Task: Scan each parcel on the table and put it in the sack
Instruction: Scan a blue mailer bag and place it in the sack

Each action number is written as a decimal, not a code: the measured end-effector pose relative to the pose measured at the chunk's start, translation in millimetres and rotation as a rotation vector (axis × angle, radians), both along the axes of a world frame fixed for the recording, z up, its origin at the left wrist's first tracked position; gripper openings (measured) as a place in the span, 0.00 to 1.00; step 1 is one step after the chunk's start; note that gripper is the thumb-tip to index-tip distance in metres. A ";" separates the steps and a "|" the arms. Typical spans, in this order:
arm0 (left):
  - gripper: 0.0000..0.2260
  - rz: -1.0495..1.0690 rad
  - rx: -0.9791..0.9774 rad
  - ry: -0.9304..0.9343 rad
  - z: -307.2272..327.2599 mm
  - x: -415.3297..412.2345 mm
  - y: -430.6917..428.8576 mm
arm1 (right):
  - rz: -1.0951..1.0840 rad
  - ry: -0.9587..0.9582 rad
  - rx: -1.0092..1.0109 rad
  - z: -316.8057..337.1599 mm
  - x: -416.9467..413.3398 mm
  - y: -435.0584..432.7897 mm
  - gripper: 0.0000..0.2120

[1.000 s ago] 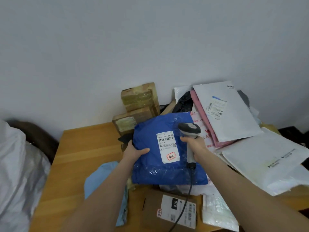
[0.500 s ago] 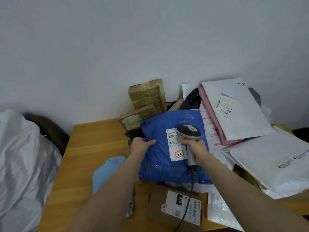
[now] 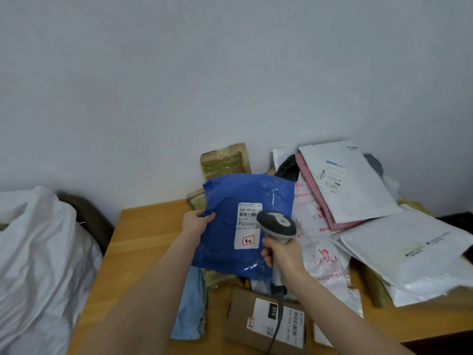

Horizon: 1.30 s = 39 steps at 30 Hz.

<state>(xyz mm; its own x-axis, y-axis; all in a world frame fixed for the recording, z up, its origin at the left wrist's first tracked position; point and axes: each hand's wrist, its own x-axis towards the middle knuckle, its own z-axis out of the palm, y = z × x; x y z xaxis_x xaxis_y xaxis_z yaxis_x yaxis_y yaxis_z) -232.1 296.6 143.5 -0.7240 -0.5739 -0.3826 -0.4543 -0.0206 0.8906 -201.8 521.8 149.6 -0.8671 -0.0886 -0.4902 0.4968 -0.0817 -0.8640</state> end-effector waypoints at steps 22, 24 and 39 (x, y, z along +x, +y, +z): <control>0.13 0.080 0.122 -0.023 1.5 15.0 -31.1 | 0.072 -0.024 0.028 14.8 27.6 -28.2 0.02; 0.12 0.080 0.115 -0.020 3.3 16.2 -34.8 | 0.063 -0.022 0.024 14.9 27.8 -31.0 0.01; 0.13 0.016 0.117 -0.033 6.4 21.9 -76.9 | 0.071 -0.001 0.028 24.3 46.1 -71.3 0.01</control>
